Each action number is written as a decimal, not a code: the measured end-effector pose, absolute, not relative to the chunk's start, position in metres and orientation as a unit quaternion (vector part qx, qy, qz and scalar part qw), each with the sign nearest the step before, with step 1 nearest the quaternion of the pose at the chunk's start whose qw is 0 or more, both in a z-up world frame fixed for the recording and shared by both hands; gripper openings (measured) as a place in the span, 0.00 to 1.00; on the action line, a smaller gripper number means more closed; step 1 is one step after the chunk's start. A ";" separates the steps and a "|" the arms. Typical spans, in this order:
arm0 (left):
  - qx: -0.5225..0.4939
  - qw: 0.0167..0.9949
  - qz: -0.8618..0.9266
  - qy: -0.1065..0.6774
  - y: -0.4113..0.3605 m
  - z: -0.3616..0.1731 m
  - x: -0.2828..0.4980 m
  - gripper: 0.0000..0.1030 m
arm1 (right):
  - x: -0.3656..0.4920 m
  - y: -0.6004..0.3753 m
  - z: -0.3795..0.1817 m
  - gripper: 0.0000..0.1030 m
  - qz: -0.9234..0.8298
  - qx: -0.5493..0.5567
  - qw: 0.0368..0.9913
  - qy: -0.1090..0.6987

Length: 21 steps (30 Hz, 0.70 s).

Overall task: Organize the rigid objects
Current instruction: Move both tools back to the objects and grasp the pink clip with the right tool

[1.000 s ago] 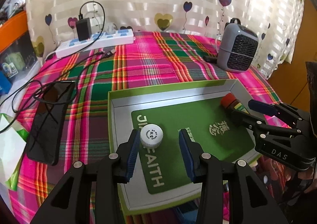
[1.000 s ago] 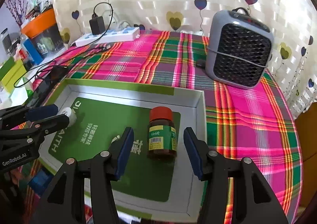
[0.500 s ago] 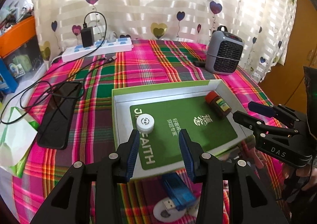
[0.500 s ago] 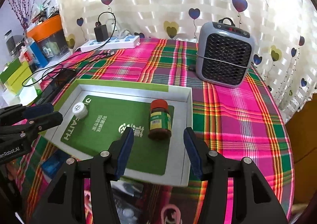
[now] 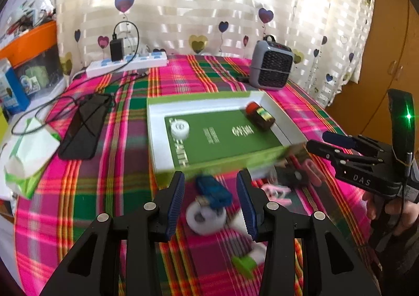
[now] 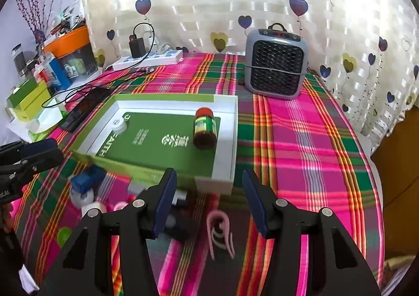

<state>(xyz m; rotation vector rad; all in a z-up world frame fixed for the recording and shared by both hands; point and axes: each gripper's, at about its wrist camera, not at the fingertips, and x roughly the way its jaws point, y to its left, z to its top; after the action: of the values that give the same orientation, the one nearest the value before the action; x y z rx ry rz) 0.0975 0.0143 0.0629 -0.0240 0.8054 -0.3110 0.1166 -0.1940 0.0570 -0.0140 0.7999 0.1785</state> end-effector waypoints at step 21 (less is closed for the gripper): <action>0.002 0.901 -0.153 0.405 -0.012 0.039 0.034 0.44 | 0.078 -0.211 0.029 0.52 0.094 -0.003 0.910 0.404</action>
<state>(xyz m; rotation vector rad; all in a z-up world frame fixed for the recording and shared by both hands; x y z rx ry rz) 0.0343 -0.0117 0.0394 0.0046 0.8379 -0.3158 0.0784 -0.2106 0.0287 -0.0069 0.8323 0.1940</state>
